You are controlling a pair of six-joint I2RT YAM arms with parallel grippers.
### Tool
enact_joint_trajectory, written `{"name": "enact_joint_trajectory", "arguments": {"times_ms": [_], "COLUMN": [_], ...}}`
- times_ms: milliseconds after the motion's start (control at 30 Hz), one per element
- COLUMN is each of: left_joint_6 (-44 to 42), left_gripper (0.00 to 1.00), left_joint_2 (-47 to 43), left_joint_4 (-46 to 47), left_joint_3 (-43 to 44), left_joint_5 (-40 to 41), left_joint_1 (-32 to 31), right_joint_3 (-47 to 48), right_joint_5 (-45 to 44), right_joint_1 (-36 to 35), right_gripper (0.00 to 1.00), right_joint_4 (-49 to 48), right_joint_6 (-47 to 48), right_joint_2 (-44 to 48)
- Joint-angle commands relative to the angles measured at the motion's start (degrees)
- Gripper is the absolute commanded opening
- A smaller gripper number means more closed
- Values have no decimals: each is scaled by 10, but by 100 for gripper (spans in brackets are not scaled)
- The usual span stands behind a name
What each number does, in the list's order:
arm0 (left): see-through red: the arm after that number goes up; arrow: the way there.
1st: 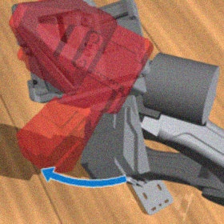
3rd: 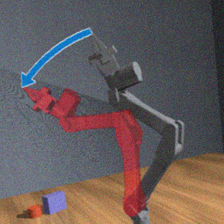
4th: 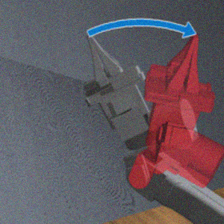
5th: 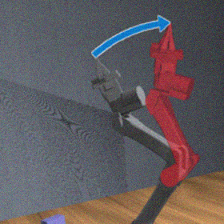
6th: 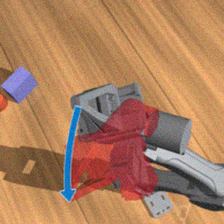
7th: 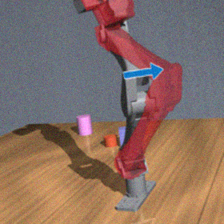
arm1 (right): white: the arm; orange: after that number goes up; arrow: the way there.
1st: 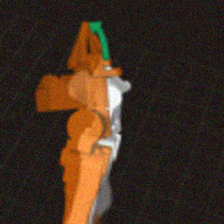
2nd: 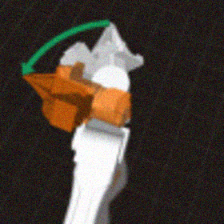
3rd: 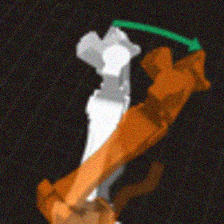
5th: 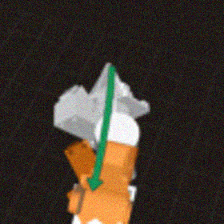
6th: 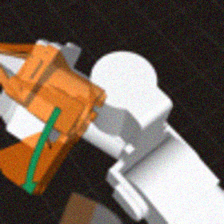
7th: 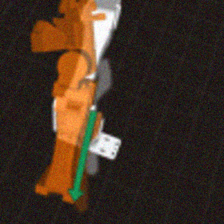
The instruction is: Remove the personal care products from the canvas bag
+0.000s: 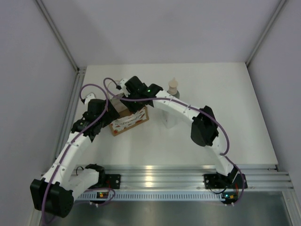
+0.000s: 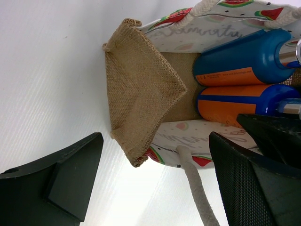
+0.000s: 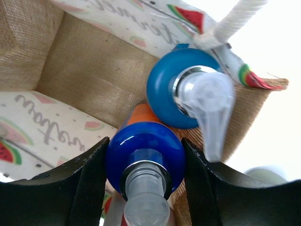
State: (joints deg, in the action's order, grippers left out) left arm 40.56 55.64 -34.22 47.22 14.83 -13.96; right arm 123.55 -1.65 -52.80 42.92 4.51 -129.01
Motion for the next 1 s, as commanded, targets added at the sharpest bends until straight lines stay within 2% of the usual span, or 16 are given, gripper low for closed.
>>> {"name": "enact_joint_trajectory", "arguments": {"times_ms": [0, 467, 967], "left_joint_6": [-3, -3, -6], "left_gripper": [98, 98, 98], "left_joint_2": [-12, -9, -4], "left_joint_4": [22, 22, 22], "left_joint_3": [-1, -3, -5], "left_joint_5": [6, 12, 16], "left_joint_1": [2, 2, 2], "right_joint_3": [26, 20, 34], "right_joint_5": [-18, -21, -21], "right_joint_1": [12, 12, 13], "right_gripper": [0, 0, 0], "right_joint_4": [-25, -23, -15], "right_joint_6": [-21, -35, -21], "right_joint_2": [71, 118, 207]}}
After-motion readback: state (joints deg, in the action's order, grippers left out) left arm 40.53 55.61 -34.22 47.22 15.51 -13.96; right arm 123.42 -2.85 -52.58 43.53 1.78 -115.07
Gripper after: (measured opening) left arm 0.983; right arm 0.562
